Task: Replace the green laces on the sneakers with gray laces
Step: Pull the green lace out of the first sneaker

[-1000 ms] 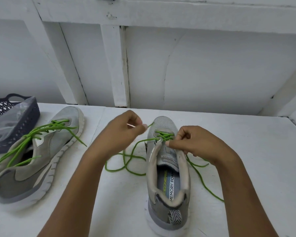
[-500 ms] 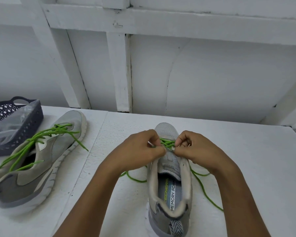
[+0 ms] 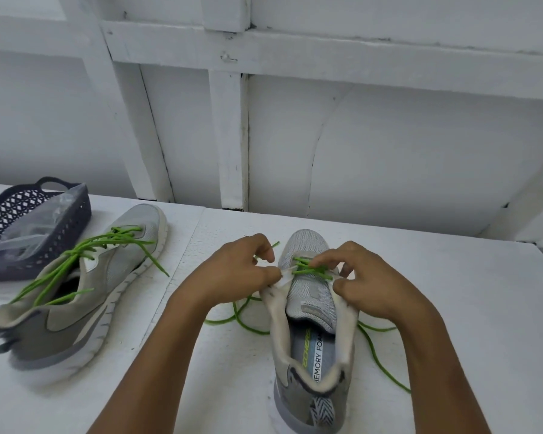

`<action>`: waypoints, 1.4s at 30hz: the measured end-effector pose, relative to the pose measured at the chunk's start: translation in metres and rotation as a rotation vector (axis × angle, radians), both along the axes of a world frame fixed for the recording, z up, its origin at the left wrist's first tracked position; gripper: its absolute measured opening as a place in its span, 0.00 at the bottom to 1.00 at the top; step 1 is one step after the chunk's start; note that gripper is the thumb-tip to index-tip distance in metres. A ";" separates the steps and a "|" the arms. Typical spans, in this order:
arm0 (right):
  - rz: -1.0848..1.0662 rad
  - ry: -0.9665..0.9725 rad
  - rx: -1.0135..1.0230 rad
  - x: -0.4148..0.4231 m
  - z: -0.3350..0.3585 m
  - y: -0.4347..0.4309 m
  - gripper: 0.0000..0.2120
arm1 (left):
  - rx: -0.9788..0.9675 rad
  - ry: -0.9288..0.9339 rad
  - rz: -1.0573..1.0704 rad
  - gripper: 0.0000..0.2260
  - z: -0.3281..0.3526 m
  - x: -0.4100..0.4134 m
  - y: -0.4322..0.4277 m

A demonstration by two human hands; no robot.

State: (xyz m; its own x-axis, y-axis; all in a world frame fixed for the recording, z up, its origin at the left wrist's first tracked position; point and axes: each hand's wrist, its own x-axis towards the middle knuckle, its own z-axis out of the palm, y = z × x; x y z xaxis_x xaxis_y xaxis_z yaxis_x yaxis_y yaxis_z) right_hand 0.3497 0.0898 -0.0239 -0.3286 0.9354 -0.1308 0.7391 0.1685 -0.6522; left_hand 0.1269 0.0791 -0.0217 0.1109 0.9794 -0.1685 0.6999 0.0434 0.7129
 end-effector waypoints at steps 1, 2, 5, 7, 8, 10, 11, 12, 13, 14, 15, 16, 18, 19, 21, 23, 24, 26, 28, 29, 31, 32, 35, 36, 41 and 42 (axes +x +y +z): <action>0.004 -0.043 0.017 -0.002 -0.001 0.000 0.23 | 0.000 0.002 -0.003 0.09 0.000 0.001 0.000; 0.005 -0.078 0.032 -0.004 -0.001 0.000 0.22 | -0.001 0.005 -0.007 0.09 0.000 0.001 0.000; 0.012 -0.144 0.078 -0.009 -0.001 -0.003 0.15 | -0.006 0.010 -0.005 0.08 -0.001 0.001 0.000; 0.006 -0.164 0.096 -0.008 -0.001 -0.004 0.11 | -0.004 0.015 -0.006 0.08 -0.001 0.002 0.000; -0.006 -0.154 0.100 -0.008 -0.001 -0.003 0.11 | -0.002 0.017 -0.010 0.08 -0.002 0.002 0.000; -0.062 -0.096 0.154 -0.008 -0.002 -0.002 0.13 | 0.000 0.020 -0.010 0.08 -0.002 0.002 0.001; -0.120 -0.049 0.211 -0.009 -0.002 -0.001 0.14 | 0.000 0.020 -0.008 0.07 -0.002 0.001 0.001; -0.198 -0.005 0.276 -0.008 -0.003 0.000 0.16 | 0.000 0.021 -0.004 0.07 -0.003 0.000 0.001; -0.279 0.021 0.332 -0.007 -0.003 0.000 0.18 | 0.000 0.024 0.000 0.07 -0.003 -0.001 0.001; -0.336 0.033 0.364 -0.005 -0.001 0.001 0.19 | 0.003 0.027 0.004 0.07 -0.003 -0.002 0.002; -0.361 0.053 0.365 -0.003 0.001 0.001 0.17 | 0.005 0.028 0.010 0.07 -0.003 -0.003 0.001; -0.364 0.097 0.337 0.001 0.003 0.001 0.14 | 0.005 0.027 0.014 0.07 -0.002 -0.004 0.001; -0.332 0.191 0.267 0.004 0.007 -0.001 0.08 | -0.002 0.011 0.019 0.06 -0.002 -0.005 0.002; -0.304 0.215 0.259 0.005 0.009 -0.003 0.06 | -0.007 0.003 0.016 0.06 -0.003 -0.004 0.002; -0.220 0.222 0.248 0.001 0.012 -0.005 0.04 | -0.023 -0.012 0.009 0.05 -0.003 -0.001 0.002; -0.134 0.176 0.223 -0.007 0.011 -0.007 0.03 | -0.034 -0.028 0.001 0.04 -0.003 0.002 0.003; -0.094 0.133 0.213 -0.012 0.009 -0.007 0.04 | -0.039 -0.034 -0.003 0.04 -0.004 0.003 0.003; -0.042 0.013 0.196 -0.020 0.003 -0.006 0.07 | -0.052 -0.048 -0.008 0.04 -0.004 0.003 0.003; -0.006 -0.122 0.180 -0.027 -0.003 -0.006 0.10 | -0.064 -0.061 -0.012 0.05 -0.003 0.004 0.002; 0.014 -0.158 0.177 -0.029 -0.004 -0.007 0.11 | -0.070 -0.066 -0.012 0.09 -0.003 0.004 0.002; 0.040 -0.120 0.199 -0.032 -0.004 -0.007 0.08 | -0.079 -0.069 -0.005 0.13 -0.002 0.004 0.001; 0.035 -0.064 0.216 -0.032 -0.002 -0.008 0.07 | -0.080 -0.068 -0.003 0.13 -0.001 0.004 0.001; -0.068 0.264 0.123 -0.032 0.009 -0.009 0.06 | -0.074 -0.067 0.001 0.13 -0.001 0.002 0.000; -0.095 0.428 0.049 -0.031 0.012 -0.010 0.08 | -0.074 -0.066 0.002 0.13 0.000 0.002 0.000; -0.193 0.775 -0.098 -0.020 0.017 -0.008 0.11 | -0.081 -0.064 0.005 0.13 0.000 -0.001 0.000; -0.228 0.730 -0.070 -0.019 0.014 -0.006 0.12 | -0.085 -0.070 0.003 0.14 0.000 -0.001 0.000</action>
